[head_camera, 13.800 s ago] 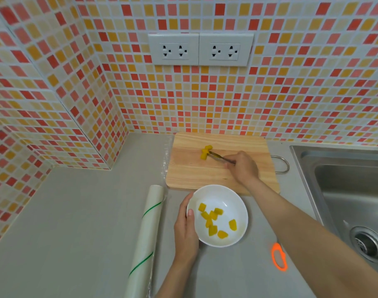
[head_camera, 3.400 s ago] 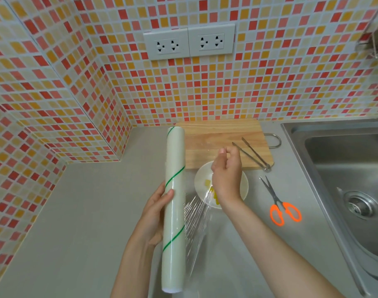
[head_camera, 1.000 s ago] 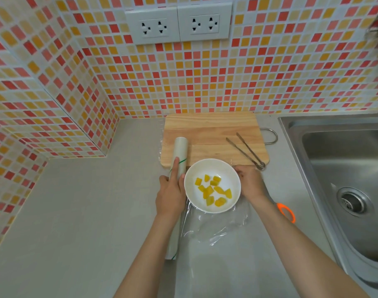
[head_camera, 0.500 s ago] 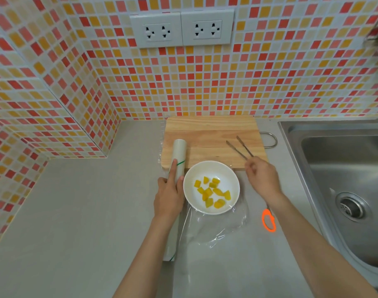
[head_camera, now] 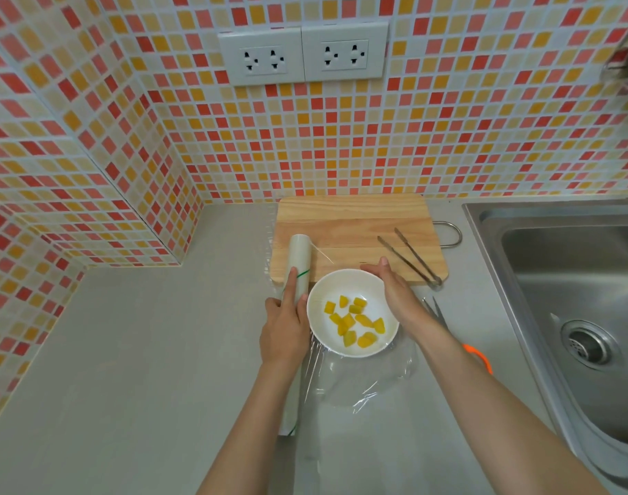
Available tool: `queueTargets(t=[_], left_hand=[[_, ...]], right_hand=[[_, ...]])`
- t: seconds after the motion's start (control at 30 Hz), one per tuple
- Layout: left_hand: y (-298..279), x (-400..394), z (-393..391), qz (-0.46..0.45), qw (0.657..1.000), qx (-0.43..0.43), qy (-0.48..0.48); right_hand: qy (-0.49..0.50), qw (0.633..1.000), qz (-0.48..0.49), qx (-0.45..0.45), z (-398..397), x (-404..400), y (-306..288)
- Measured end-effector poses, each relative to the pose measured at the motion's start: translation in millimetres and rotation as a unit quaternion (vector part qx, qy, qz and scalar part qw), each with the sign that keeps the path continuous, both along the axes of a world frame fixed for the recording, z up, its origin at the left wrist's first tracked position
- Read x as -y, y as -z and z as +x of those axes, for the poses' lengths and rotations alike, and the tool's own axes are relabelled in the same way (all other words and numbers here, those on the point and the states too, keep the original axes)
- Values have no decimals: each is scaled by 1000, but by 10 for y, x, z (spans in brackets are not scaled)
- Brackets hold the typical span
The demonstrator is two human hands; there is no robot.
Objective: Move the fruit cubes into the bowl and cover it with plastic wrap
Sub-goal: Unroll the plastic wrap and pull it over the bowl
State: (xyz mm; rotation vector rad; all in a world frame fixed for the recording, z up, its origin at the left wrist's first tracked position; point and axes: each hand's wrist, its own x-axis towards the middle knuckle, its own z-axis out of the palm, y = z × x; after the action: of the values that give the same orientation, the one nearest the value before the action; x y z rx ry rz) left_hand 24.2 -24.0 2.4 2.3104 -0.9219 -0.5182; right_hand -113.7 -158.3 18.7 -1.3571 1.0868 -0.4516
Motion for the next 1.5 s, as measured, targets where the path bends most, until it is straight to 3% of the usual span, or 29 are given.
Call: queueTargets(t=[0.2,0.37,0.47,0.63,0.8,1.13,1.27,1.4,1.5], left_hand=[[4,-4,-7,7,1000,1,-2],[6,-31,-49,7,1000,-1,3],[7,-30,-63,6,1000,-3,2],[5,-30,-80,3,1000,-1,-6],[-7,-44,-112,1,1000,-1,-10],[6,-57,-92,4,1000,-13,-13],[16,-62,-69,-22,999,-47,-6],[58,-111,89,-87,989,-119,-1],[44,-220,221,-123,966,-228,28]], right_hand=[[-6,998,61,28,2,94,32],[53,992,61,102,-132,122,135],[137,984,0,117,-217,98,102],[307,930,-113,168,-286,-390,-103],[290,942,-72,151,-82,-794,46],[273,950,43,146,-82,-671,357],[249,958,40,137,-102,-591,355],[251,961,27,117,-67,-550,330],[252,961,11,109,-54,-513,318]])
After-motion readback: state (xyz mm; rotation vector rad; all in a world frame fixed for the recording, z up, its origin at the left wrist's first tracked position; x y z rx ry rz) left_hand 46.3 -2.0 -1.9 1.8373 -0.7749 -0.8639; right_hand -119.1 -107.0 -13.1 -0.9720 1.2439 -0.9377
